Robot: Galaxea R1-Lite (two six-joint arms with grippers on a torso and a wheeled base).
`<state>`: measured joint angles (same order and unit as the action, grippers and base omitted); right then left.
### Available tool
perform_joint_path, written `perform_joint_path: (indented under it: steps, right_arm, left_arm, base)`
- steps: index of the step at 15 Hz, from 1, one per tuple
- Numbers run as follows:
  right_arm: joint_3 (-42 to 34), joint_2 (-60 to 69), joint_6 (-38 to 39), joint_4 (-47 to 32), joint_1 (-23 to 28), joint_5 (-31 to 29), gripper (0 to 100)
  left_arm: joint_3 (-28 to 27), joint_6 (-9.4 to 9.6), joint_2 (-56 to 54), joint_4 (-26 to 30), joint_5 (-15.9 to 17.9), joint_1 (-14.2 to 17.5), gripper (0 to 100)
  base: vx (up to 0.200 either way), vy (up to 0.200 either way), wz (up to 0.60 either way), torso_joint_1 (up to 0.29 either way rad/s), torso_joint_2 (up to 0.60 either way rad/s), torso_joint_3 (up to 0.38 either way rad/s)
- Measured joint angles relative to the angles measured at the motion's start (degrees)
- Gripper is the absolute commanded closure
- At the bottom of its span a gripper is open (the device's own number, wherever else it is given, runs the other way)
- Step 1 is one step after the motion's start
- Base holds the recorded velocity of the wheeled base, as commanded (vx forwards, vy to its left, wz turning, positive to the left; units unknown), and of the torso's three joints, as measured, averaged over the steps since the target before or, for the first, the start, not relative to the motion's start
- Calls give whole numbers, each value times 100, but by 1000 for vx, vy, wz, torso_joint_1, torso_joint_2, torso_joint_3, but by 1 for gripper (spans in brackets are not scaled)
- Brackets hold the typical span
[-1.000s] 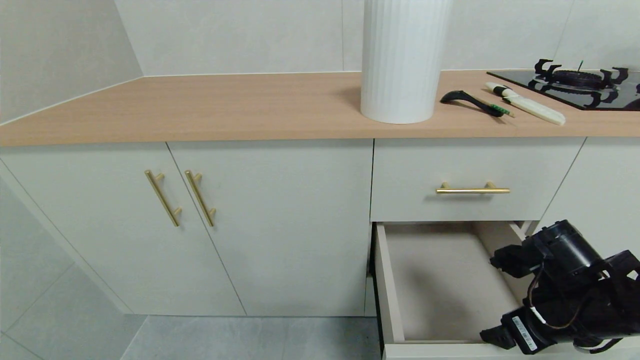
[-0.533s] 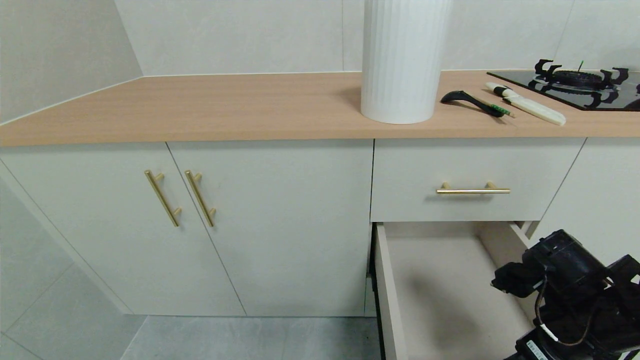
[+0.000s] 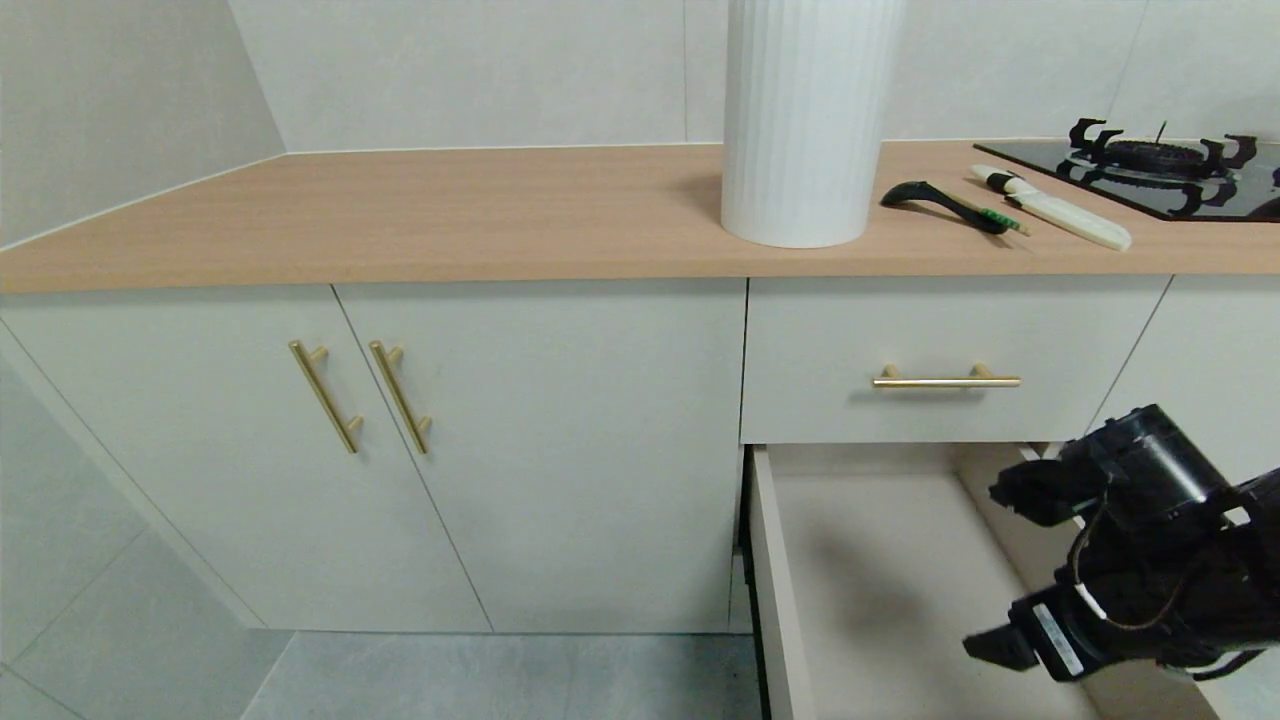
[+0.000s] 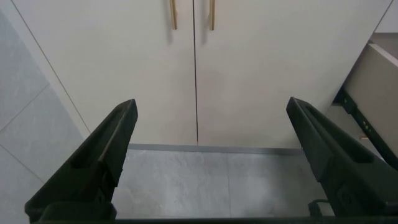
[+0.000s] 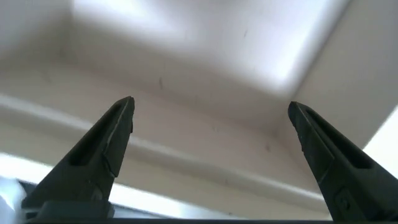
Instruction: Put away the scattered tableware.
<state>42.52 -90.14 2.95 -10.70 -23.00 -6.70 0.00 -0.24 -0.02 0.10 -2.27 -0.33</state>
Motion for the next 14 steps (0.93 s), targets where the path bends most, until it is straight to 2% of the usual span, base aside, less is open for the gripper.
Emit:
perform_joint_path:
  steps: [3, 12, 14]
  right_arm:
    - [-129, 146, 30, 857, 178, -66, 0]
    - [-179, 517, 27, 1046, 236, -177, 0]
    - [-179, 546, 27, 1046, 236, -188, 0]
  left_arm:
    - [0, 2, 0, 1, 2, 0, 0]
    - [0, 0, 0, 4, 0, 0, 0]
    - [0, 0, 2, 4, 0, 0, 0]
  base:
    - [0, 0, 0, 0, 0, 0]
    - [0, 0, 0, 0, 0, 0]
    - [0, 0, 0, 51, -217, -171]
